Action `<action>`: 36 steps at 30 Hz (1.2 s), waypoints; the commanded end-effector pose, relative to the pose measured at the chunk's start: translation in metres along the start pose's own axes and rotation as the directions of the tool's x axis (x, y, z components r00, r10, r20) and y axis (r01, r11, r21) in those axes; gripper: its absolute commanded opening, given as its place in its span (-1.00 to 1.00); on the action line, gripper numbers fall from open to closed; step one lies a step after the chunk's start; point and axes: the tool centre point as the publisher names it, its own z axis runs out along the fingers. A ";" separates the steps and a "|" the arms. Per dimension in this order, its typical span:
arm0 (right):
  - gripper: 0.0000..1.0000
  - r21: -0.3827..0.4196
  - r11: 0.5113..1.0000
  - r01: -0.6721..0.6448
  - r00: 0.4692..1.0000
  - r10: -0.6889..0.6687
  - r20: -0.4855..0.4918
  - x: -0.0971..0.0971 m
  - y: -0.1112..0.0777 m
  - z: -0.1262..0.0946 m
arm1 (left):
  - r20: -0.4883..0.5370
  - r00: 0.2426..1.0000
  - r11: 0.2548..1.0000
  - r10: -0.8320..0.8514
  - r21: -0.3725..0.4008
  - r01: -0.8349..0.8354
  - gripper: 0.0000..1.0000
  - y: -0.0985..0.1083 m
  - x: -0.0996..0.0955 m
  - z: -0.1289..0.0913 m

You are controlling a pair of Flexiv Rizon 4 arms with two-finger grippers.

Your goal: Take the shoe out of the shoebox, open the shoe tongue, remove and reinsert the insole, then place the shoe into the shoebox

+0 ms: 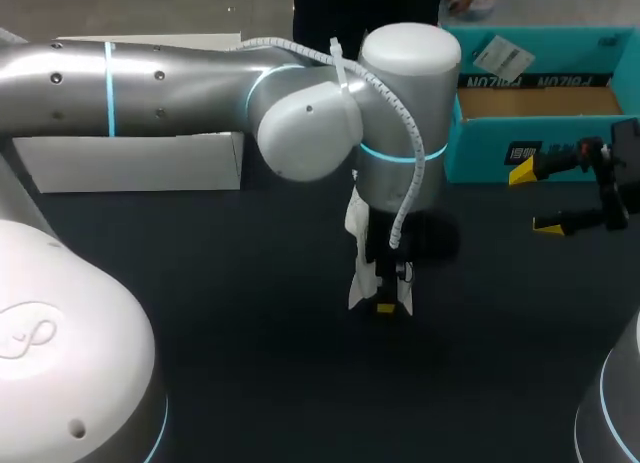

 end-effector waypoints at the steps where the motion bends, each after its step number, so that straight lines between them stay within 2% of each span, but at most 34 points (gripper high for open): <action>1: 1.00 -0.002 1.000 -0.001 1.000 0.001 0.003 0.000 -0.001 0.001 | 0.042 0.999 0.999 0.032 0.008 -0.032 -1.00 0.011 0.009 -0.066; 5: 1.00 -0.002 1.000 -0.001 1.000 0.001 0.003 0.000 -0.001 0.001 | 0.057 0.997 0.999 0.049 0.015 -0.050 -1.00 0.010 0.009 -0.100; 9: 1.00 -0.002 1.000 -0.001 1.000 0.001 0.003 0.000 -0.001 0.001 | 0.075 0.996 0.998 0.057 0.024 -0.059 -1.00 0.009 0.010 -0.125; 16: 1.00 -0.002 1.000 -0.001 1.000 0.001 0.003 0.000 -0.001 0.001 | 0.082 0.995 0.995 0.058 0.073 -0.064 -1.00 0.013 0.011 -0.156; 20: 1.00 -0.002 1.000 -0.001 1.000 0.001 0.003 0.000 -0.001 0.001 | 0.103 0.993 0.993 0.060 0.092 -0.070 -1.00 0.015 0.014 -0.164; 36: 1.00 -0.002 1.000 -0.001 1.000 0.001 0.003 0.000 -0.001 0.001 | 0.104 0.993 0.994 0.057 0.092 -0.067 -1.00 0.018 0.012 -0.165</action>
